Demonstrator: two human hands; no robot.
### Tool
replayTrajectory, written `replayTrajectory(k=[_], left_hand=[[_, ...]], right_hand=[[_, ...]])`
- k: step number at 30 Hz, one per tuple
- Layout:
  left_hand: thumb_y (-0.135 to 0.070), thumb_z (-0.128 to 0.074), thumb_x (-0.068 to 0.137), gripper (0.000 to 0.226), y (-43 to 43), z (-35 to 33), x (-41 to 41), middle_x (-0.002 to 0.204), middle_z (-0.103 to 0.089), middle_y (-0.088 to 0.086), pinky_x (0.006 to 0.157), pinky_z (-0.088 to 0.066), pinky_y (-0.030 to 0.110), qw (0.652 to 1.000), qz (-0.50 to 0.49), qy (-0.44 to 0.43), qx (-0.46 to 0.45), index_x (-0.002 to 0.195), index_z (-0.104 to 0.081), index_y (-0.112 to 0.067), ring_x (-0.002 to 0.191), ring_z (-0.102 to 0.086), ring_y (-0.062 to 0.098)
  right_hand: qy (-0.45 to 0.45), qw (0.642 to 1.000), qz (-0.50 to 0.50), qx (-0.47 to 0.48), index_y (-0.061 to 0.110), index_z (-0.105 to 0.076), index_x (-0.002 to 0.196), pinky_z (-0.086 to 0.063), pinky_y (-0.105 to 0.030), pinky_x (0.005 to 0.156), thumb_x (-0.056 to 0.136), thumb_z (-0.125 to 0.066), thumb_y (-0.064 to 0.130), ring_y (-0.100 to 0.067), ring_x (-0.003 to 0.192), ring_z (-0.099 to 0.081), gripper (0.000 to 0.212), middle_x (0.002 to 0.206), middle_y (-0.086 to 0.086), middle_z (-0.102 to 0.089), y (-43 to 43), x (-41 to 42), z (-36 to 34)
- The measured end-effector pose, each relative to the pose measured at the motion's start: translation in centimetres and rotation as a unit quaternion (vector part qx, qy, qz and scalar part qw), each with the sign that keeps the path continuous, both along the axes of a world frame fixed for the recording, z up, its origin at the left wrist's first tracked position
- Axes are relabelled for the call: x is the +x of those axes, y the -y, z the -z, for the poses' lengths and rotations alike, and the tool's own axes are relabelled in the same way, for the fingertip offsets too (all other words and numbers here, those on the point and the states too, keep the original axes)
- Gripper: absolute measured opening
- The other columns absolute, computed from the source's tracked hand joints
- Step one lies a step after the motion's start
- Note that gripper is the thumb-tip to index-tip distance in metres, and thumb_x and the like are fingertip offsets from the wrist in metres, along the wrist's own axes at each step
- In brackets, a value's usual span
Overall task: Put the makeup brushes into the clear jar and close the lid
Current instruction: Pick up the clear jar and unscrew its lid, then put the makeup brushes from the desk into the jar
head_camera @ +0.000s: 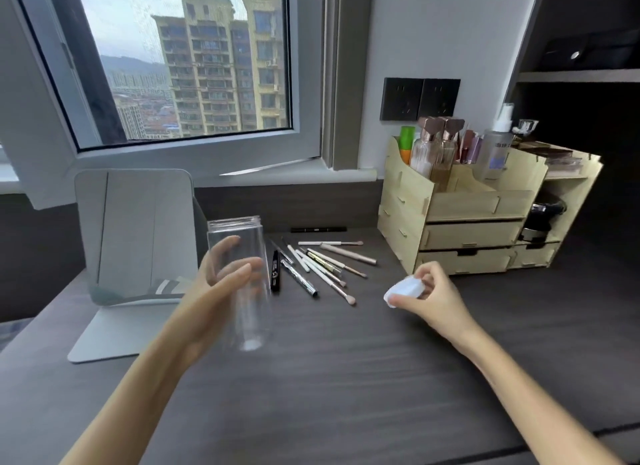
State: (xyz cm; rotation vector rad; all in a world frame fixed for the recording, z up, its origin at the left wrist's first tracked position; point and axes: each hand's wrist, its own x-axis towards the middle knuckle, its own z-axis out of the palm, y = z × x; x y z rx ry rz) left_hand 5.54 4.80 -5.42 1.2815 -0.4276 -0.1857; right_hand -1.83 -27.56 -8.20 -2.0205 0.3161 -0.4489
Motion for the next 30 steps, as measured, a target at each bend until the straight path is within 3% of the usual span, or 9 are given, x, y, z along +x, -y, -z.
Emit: replayTrajectory(k=[4, 9, 12, 15, 19, 22, 24, 27, 30], left_hand=[[-0.051, -0.079, 0.049, 0.064, 0.9, 1.1, 0.2, 0.102, -0.066, -0.002, 0.073, -0.048, 0.021, 0.99, -0.113, 0.046, 0.071, 0.106, -0.051, -0.054, 0.089, -0.066, 0.006], [-0.057, -0.08, 0.052, 0.076, 1.4, 2.9, 0.8, 0.106, -0.059, -0.007, 0.088, -0.05, 0.034, 0.963, -0.204, 0.113, 0.134, 0.117, -0.045, -0.037, 0.103, -0.06, 0.014], [-0.049, -0.084, 0.056, 0.083, 1.8, 3.5, 0.8, 0.105, -0.055, -0.027, 0.086, -0.043, 0.013, 0.934, -0.27, 0.184, 0.143, 0.126, -0.043, -0.032, 0.098, -0.055, -0.004], [-0.037, -0.081, 0.06, 0.084, 1.7, 3.7, 0.8, 0.119, -0.056, -0.009, 0.09, -0.043, 0.021, 0.894, -0.32, 0.262, 0.173, 0.133, -0.041, -0.024, 0.104, -0.054, 0.01], [-0.027, -0.087, 0.059, 0.083, 1.2, 3.6, 0.4, 0.125, -0.058, -0.004, 0.088, -0.044, 0.026, 0.835, -0.374, 0.328, 0.234, 0.13, -0.043, -0.024, 0.108, -0.055, 0.014], [-0.028, -0.088, 0.057, 0.082, 1.2, 3.3, 0.2, 0.124, -0.054, -0.009, 0.092, -0.043, 0.033, 0.791, -0.398, 0.367, 0.284, 0.128, -0.049, -0.018, 0.107, -0.056, 0.018], [-0.027, -0.088, 0.057, 0.08, 1.3, 3.2, 0.3, 0.123, -0.059, 0.0, 0.091, -0.046, 0.043, 0.771, -0.396, 0.394, 0.306, 0.126, -0.052, -0.011, 0.107, -0.058, 0.027], [-0.023, -0.088, 0.058, 0.078, 1.3, 3.1, 0.4, 0.125, -0.059, 0.009, 0.093, -0.045, 0.044, 0.776, -0.383, 0.387, 0.319, 0.127, -0.054, -0.01, 0.112, -0.056, 0.029], [-0.023, -0.089, 0.056, 0.078, 0.8, 3.0, 0.7, 0.12, -0.058, 0.015, 0.093, -0.039, 0.035, 0.775, -0.385, 0.363, 0.345, 0.126, -0.056, -0.012, 0.109, -0.054, 0.034]], right_hand=[[-0.072, 0.987, 0.049, -0.137, 0.017, -0.047, 0.082, -0.035, -0.025, 0.061, 0.063, -0.08, 0.04, -0.017, 0.085, -0.048, 0.044, 0.091, 0.0, -0.054, 0.4, 0.4, 2.7], [-0.049, 0.914, 0.073, -0.396, 0.015, -0.067, 0.093, -0.036, -0.036, 0.089, 0.069, -0.076, 0.042, -0.029, 0.11, -0.052, 0.037, 0.113, -0.003, -0.063, -0.7, 1.0, 2.6], [0.058, 0.886, 0.052, -0.458, 0.011, -0.076, 0.077, -0.047, -0.039, 0.075, 0.066, -0.082, 0.028, -0.034, 0.084, -0.061, 0.021, 0.087, -0.008, -0.07, -3.8, 2.4, 1.8], [0.043, 0.853, 0.055, -0.518, 0.01, -0.074, 0.065, -0.047, -0.035, 0.064, 0.067, -0.081, 0.027, -0.033, 0.069, -0.059, 0.018, 0.069, -0.009, -0.066, -6.8, 4.4, 1.7], [-0.048, 0.842, 0.062, -0.534, 0.008, -0.072, 0.095, -0.039, -0.037, 0.083, 0.091, -0.055, 0.024, -0.032, 0.099, -0.053, 0.024, 0.1, -0.01, -0.066, -8.4, 6.8, 2.9], [-0.06, 0.84, 0.075, -0.534, 0.01, -0.065, 0.1, -0.038, -0.034, 0.085, 0.094, -0.046, 0.016, -0.028, 0.102, -0.053, 0.021, 0.107, -0.008, -0.065, -8.3, 7.1, 3.4], [-0.028, 0.879, 0.099, -0.465, 0.008, -0.061, 0.099, -0.039, -0.034, 0.079, 0.096, -0.045, 0.017, -0.029, 0.098, -0.056, 0.018, 0.104, -0.01, -0.065, -7.9, 6.7, 3.0], [0.122, 0.96, 0.139, -0.209, 0.003, -0.063, 0.088, -0.034, -0.025, 0.062, 0.091, -0.054, 0.007, -0.024, 0.078, -0.06, 0.01, 0.086, -0.015, -0.069, -6.8, 5.1, 0.8], [0.236, 0.966, 0.089, 0.048, 0.019, -0.065, 0.076, -0.043, -0.014, 0.054, 0.087, -0.062, 0.007, -0.004, 0.052, -0.054, 0.017, 0.065, 0.002, -0.068, -6.0, 2.6, -2.1]])
